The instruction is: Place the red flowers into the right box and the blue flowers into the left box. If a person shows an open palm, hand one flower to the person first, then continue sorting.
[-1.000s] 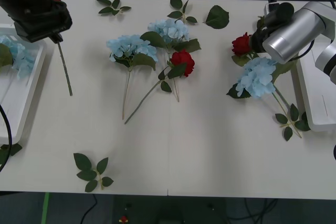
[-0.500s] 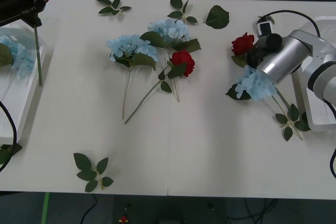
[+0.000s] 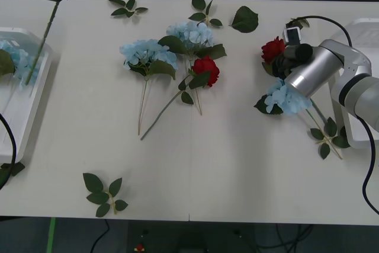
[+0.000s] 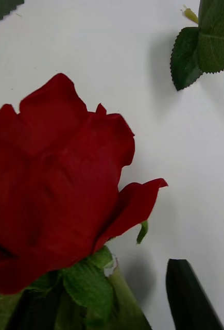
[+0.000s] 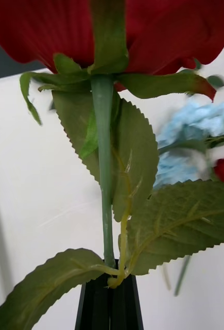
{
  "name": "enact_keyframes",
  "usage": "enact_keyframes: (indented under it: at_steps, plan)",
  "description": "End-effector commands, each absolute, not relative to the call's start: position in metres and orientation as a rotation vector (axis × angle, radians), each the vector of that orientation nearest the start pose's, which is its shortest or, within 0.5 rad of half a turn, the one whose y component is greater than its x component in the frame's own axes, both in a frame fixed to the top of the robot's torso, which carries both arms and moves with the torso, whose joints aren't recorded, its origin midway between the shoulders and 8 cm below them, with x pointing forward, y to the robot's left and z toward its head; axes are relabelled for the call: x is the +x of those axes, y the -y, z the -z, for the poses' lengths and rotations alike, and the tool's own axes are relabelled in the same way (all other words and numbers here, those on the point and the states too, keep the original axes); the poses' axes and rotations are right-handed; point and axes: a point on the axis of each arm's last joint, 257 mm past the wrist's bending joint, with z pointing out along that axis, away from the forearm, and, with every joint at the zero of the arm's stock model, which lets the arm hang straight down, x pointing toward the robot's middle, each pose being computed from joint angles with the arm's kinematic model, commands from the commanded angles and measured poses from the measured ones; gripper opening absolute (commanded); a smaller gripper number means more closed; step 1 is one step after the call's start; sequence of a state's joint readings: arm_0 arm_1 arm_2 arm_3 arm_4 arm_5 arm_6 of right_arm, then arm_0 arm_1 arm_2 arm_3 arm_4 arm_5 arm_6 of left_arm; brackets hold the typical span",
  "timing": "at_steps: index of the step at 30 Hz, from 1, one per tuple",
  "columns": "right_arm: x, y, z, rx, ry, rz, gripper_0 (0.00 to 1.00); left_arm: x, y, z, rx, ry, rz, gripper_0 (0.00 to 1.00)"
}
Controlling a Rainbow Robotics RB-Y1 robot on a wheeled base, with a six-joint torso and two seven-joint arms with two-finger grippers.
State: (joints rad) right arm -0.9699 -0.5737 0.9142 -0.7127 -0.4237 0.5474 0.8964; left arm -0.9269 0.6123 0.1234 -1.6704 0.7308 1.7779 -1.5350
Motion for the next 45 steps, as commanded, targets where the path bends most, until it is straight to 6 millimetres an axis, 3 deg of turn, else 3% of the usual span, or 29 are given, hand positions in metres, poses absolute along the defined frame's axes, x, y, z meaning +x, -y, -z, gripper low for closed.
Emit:
enact_keyframes:
  at_steps: [1, 9, 17, 24, 29, 35, 40, 45]
  plan:
    - [0.682, 0.287, 0.276, -0.073, -2.219, 0.207, 0.00, 0.542, -0.202, -0.008, 0.388, -2.199, 0.418, 0.00]
    - [0.683, 0.287, 0.275, -0.068, -2.216, 0.204, 0.00, 0.515, -0.131, -0.048, 0.390, -1.913, 0.939, 0.00]
    - [0.686, 0.289, 0.269, -0.069, -2.205, 0.207, 0.00, 0.511, -0.077, -0.057, 0.458, -1.814, 1.040, 0.00]
    - [0.687, 0.292, 0.226, -0.030, -2.214, 0.229, 0.00, 0.481, -0.019, -0.060, 0.581, -1.769, 1.260, 0.00]
    - [0.681, 0.288, 0.193, 0.008, -2.229, 0.228, 0.00, 0.471, 0.014, -0.069, 0.604, -1.705, 1.349, 0.00]
    - [0.668, 0.281, 0.151, 0.055, -2.251, 0.226, 0.00, 0.476, 0.027, -0.068, 0.593, -1.674, 1.336, 0.00]
    - [0.648, 0.280, 0.110, 0.088, -2.274, 0.242, 0.00, 0.478, 0.022, -0.064, 0.584, -1.674, 1.336, 0.00]
    - [0.630, 0.282, 0.083, 0.111, -2.296, 0.249, 0.00, 0.478, 0.020, -0.064, 0.589, -1.667, 1.334, 0.00]
